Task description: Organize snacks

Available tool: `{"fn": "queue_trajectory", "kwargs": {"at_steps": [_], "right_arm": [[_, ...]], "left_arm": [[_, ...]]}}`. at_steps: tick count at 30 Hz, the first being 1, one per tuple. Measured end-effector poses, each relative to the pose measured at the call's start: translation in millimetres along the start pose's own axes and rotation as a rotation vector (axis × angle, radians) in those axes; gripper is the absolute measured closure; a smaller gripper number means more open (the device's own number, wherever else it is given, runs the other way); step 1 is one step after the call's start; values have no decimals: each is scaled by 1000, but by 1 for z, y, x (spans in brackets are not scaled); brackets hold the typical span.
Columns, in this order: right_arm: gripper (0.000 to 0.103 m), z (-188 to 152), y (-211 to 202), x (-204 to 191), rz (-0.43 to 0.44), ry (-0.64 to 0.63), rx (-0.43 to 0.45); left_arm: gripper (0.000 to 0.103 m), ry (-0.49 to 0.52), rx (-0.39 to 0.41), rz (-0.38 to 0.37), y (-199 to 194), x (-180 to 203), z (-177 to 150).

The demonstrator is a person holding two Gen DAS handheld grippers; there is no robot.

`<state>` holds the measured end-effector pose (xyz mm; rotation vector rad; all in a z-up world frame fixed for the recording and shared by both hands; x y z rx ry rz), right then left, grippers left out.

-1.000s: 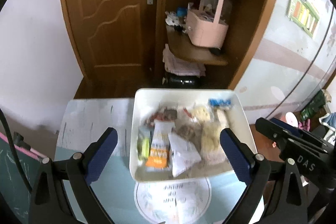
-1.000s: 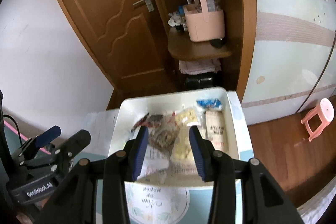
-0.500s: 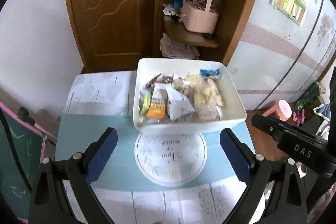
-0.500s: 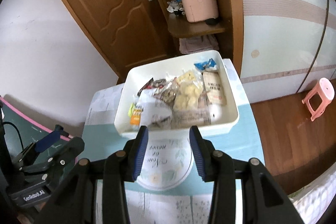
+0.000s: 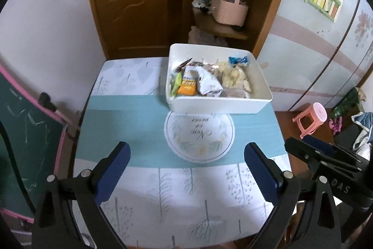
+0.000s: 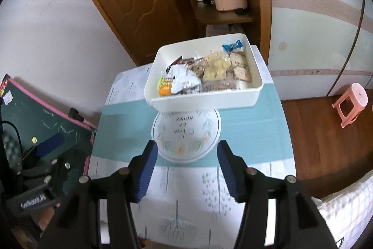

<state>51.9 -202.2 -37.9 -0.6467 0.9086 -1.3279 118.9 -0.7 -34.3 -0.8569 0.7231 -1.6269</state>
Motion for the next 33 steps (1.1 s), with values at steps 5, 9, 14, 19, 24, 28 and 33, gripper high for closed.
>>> {"fn": "queue_trajectory", "kwargs": {"at_steps": [5, 9, 14, 19, 24, 28, 33], "right_arm": [[48, -18, -14, -3, 2, -8, -16], [48, -26, -26, -6, -5, -21, -2], [48, -26, -38, -5, -27, -23, 42], [48, -29, -44, -9, -25, -41, 54], [48, -31, -45, -11, -24, -64, 55], [48, -31, -46, -11, -25, -74, 61], [48, -31, -47, -12, -23, -76, 59]], "left_arm": [[5, 6, -2, 19, -15, 3, -15], [5, 16, -4, 44, -22, 9, -22], [5, 8, -3, 67, -26, 9, -25], [5, 9, -7, 76, -27, 10, -27], [5, 7, -21, 80, -25, 12, -29], [5, 9, -19, 79, -25, 11, -28], [5, 18, -22, 78, -25, 14, -29]]}}
Point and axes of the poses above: each gripper's, at about its wrist camera, not at the fingertips, and y roughly the way its jaws point, x to its right, z to its top, the point moved 2 cm from there along y, roughly the way its jaws point, and after that the axes turned 6 degrees about -z, right-handed, at the moved point
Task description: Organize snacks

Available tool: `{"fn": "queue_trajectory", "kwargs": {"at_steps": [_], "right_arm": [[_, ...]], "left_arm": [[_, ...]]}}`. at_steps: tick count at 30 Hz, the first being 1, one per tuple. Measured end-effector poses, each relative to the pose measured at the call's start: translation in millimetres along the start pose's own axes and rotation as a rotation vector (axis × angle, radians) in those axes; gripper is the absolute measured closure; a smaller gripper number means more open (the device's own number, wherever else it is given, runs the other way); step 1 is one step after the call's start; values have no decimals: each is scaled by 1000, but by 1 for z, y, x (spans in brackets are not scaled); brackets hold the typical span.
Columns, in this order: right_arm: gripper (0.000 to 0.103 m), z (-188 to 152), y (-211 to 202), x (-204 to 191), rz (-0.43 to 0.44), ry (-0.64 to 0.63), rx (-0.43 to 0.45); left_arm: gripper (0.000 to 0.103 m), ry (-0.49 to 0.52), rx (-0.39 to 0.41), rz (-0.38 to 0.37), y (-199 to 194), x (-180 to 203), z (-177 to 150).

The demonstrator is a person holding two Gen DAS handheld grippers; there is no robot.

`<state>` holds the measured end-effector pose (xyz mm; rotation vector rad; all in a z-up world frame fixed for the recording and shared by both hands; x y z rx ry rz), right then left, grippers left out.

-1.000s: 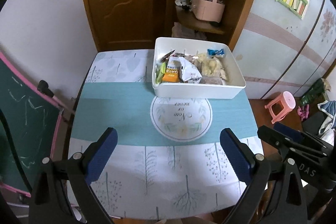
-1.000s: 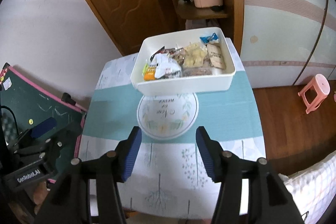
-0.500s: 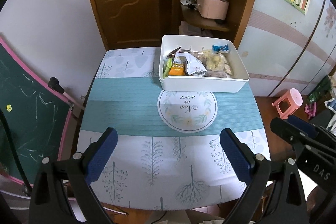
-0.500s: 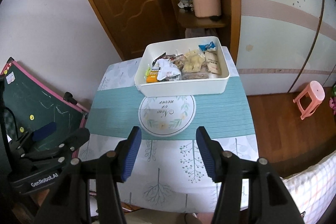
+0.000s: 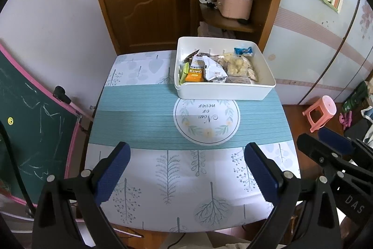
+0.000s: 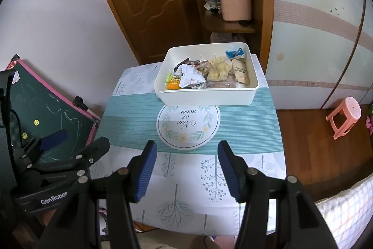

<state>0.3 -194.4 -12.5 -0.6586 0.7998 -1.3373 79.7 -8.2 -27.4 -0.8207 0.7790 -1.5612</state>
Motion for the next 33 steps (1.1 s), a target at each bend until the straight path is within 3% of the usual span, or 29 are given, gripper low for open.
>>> {"fn": "queue_trajectory", "kwargs": {"at_steps": [33], "right_arm": [[48, -6, -1, -5, 9, -24, -8]], "left_arm": [[5, 9, -7, -7, 0, 1, -2]]}}
Point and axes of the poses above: each gripper's, at about its wrist camera, not at the fingertips, and y roughly the way its jaws point, x to its right, z to its top, the point moved 2 cm from there along y, roughly the way its jaws point, and after that the axes turned 6 degrees about -z, right-handed, at the moved point
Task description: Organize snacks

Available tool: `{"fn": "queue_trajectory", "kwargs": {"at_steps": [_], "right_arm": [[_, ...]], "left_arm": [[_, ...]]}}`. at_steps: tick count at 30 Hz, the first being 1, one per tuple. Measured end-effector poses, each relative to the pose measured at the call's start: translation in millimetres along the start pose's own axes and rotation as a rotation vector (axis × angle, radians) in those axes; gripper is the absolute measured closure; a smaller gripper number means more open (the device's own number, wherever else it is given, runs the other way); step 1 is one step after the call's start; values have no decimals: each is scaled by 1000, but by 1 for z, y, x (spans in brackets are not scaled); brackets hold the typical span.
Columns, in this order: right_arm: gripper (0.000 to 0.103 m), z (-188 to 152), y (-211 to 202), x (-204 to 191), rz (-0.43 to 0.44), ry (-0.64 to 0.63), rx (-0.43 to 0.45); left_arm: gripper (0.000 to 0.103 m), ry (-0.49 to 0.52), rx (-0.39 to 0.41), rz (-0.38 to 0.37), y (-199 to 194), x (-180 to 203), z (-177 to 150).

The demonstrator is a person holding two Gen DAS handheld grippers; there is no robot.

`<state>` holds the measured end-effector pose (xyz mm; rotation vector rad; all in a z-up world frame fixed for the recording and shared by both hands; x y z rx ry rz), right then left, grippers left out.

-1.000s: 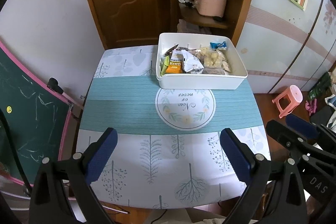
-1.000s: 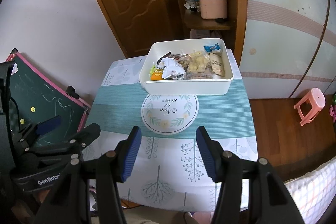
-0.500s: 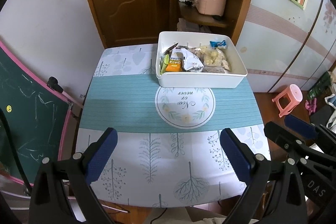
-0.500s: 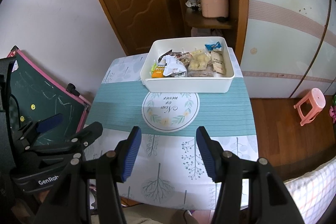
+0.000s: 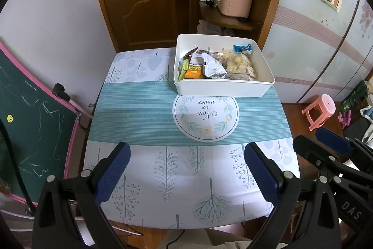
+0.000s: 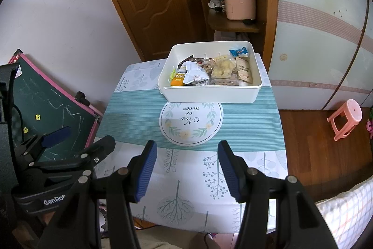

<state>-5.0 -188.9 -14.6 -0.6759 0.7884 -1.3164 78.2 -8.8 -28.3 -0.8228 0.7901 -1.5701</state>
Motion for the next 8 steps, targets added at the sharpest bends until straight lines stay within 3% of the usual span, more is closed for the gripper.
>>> {"fn": "queue_trajectory", "kwargs": {"at_steps": [8], "right_arm": [[48, -1, 0, 1, 2, -2, -1]], "left_arm": [[5, -4, -3, 1, 0, 1, -1]]}}
Point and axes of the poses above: each gripper's, at about its wrist camera, not at the fingertips, and y roughly the way its jaws point, x to its right, z to its top, the point moved 2 cm from there along y, roughly the way its jaws point, and after that the axes turned 6 degrees about -z, right-handed, at the moved point
